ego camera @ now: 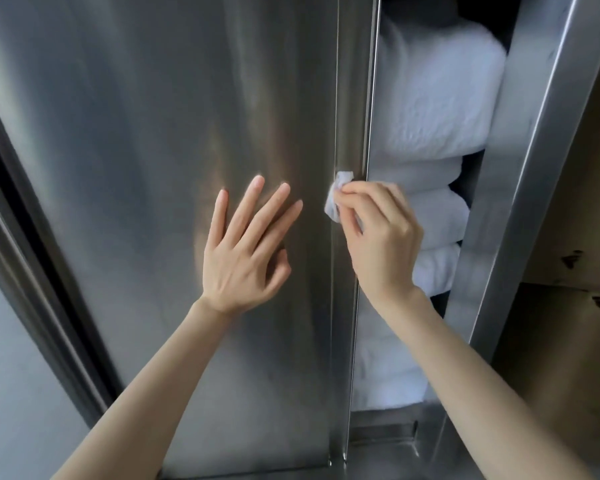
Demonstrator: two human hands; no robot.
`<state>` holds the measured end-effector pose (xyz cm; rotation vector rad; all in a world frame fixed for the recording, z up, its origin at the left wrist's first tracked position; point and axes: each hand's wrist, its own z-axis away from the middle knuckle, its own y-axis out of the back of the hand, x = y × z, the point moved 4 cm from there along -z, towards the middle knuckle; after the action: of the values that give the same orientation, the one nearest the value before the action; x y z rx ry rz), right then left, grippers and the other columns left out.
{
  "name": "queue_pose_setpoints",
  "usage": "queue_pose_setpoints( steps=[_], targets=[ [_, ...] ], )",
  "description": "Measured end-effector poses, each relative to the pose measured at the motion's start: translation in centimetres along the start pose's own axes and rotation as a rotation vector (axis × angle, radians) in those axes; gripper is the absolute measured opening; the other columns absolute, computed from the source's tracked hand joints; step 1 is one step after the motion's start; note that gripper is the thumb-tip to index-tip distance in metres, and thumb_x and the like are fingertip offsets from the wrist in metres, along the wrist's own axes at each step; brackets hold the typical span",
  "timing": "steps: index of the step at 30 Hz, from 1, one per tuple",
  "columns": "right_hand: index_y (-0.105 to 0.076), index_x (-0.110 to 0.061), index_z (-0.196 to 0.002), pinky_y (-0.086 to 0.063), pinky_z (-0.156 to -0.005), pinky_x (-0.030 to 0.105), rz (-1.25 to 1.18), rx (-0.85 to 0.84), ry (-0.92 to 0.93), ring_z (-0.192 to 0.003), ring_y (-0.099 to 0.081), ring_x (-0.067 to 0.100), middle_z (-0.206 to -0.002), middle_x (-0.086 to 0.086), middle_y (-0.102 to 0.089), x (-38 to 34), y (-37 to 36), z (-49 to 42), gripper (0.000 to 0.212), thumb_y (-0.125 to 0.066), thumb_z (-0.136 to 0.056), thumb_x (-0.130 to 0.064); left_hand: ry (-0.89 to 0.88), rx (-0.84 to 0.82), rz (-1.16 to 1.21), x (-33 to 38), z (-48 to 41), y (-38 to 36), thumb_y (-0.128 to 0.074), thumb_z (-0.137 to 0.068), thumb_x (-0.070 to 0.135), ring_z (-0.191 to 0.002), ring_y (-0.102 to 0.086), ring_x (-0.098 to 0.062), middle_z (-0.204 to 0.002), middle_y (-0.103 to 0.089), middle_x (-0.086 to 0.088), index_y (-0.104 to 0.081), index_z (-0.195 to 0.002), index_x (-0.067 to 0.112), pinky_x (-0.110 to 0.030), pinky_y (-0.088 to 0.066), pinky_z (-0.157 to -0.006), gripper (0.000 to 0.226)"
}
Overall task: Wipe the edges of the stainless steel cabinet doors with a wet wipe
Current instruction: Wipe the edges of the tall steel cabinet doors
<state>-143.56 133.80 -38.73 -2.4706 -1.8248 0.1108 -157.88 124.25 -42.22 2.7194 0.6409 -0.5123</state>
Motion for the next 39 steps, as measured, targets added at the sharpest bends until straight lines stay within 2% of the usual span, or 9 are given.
queue_pose_setpoints(
  steps=[4,10,14,17,21,26,33,36,39],
  targets=[
    [-0.074,-0.009,-0.079,-0.052,-0.054,0.030,0.000,-0.020,-0.085,-0.072,-0.066,0.016,-0.085,-0.002,-0.071,-0.4,-0.1,4.1,0.014,-0.065,-0.089,-0.007,0.012,-0.004,-0.025,0.1,0.4,-0.3,-0.043,-0.084,0.023,-0.148,-0.022,-0.028,-0.156,-0.030,0.000,-0.037,-0.148,0.021,-0.052,-0.012,-0.119,0.064],
    [-0.075,-0.002,-0.081,-0.056,-0.055,0.031,-0.087,-0.192,-0.057,-0.069,-0.068,0.019,-0.083,0.004,-0.072,-0.4,1.7,11.5,0.008,-0.068,-0.085,-0.002,0.126,-0.045,-0.058,1.9,1.8,-0.7,-0.045,-0.083,0.021,-0.147,-0.018,-0.031,-0.157,-0.024,-0.003,-0.029,-0.151,0.015,-0.048,-0.010,-0.121,0.070],
    [-0.075,-0.003,-0.081,-0.054,-0.062,0.028,-0.111,-0.063,-0.058,-0.071,-0.067,0.020,-0.085,0.004,-0.072,0.2,0.5,7.4,0.007,-0.070,-0.083,0.002,0.132,-0.068,-0.024,3.0,4.3,-0.9,-0.048,-0.082,0.021,-0.146,-0.020,-0.032,-0.155,-0.026,-0.006,-0.032,-0.149,0.009,-0.046,-0.012,-0.120,0.070],
    [-0.074,-0.003,-0.080,-0.053,-0.061,0.028,-0.119,0.019,-0.085,-0.070,-0.066,0.021,-0.084,0.003,-0.072,0.3,-0.1,6.8,0.009,-0.069,-0.083,0.004,0.107,-0.059,-0.043,3.3,5.9,-1.1,-0.045,-0.085,0.020,-0.145,-0.022,-0.032,-0.155,-0.026,-0.006,-0.031,-0.149,0.009,-0.046,-0.015,-0.120,0.066],
    [-0.075,-0.003,-0.081,-0.055,-0.060,0.032,-0.104,-0.048,-0.107,-0.070,-0.066,0.021,-0.084,0.004,-0.071,-0.1,1.0,13.6,0.010,-0.067,-0.086,0.000,0.108,-0.030,-0.055,3.3,6.0,-1.4,-0.039,-0.089,0.022,-0.146,-0.022,-0.033,-0.156,-0.028,-0.008,-0.029,-0.150,0.009,-0.047,-0.014,-0.120,0.063],
    [-0.075,-0.004,-0.078,-0.053,-0.053,0.032,-0.094,-0.106,-0.126,-0.068,-0.066,0.020,-0.082,0.002,-0.071,-0.2,1.9,18.3,0.014,-0.066,-0.088,-0.004,0.109,-0.022,-0.078,3.3,6.0,-1.5,-0.045,-0.085,0.018,-0.146,-0.020,-0.033,-0.156,-0.030,-0.011,-0.029,-0.150,0.008,-0.046,-0.009,-0.121,0.068],
    [-0.075,-0.005,-0.083,-0.050,-0.070,0.021,-0.106,0.049,-0.223,-0.074,-0.064,0.018,-0.087,0.001,-0.071,-0.3,0.8,18.4,0.011,-0.065,-0.088,-0.001,0.074,-0.085,-0.093,6.4,11.0,-2.7,-0.048,-0.085,0.021,-0.147,-0.018,-0.031,-0.157,-0.020,-0.011,-0.028,-0.150,0.007,-0.045,-0.012,-0.121,0.070],
    [-0.075,-0.004,-0.085,-0.049,-0.077,0.019,-0.118,-0.061,-0.227,-0.078,-0.063,0.016,-0.087,0.002,-0.071,-0.4,1.9,25.0,0.014,-0.062,-0.091,-0.004,0.085,-0.048,-0.121,6.4,11.4,-3.1,-0.046,-0.086,0.022,-0.147,-0.020,-0.031,-0.157,-0.024,-0.012,-0.029,-0.150,0.007,-0.045,-0.013,-0.121,0.068],
    [-0.075,-0.002,-0.080,-0.054,-0.068,0.027,-0.096,-0.224,-0.231,-0.072,-0.066,0.019,-0.084,0.003,-0.071,-0.3,3.5,31.0,0.008,-0.072,-0.079,0.006,0.088,-0.032,-0.129,6.5,11.1,-3.1,-0.046,-0.085,0.021,-0.146,-0.022,-0.033,-0.155,-0.030,-0.016,-0.031,-0.149,0.007,-0.046,-0.013,-0.121,0.068]
  ],
)
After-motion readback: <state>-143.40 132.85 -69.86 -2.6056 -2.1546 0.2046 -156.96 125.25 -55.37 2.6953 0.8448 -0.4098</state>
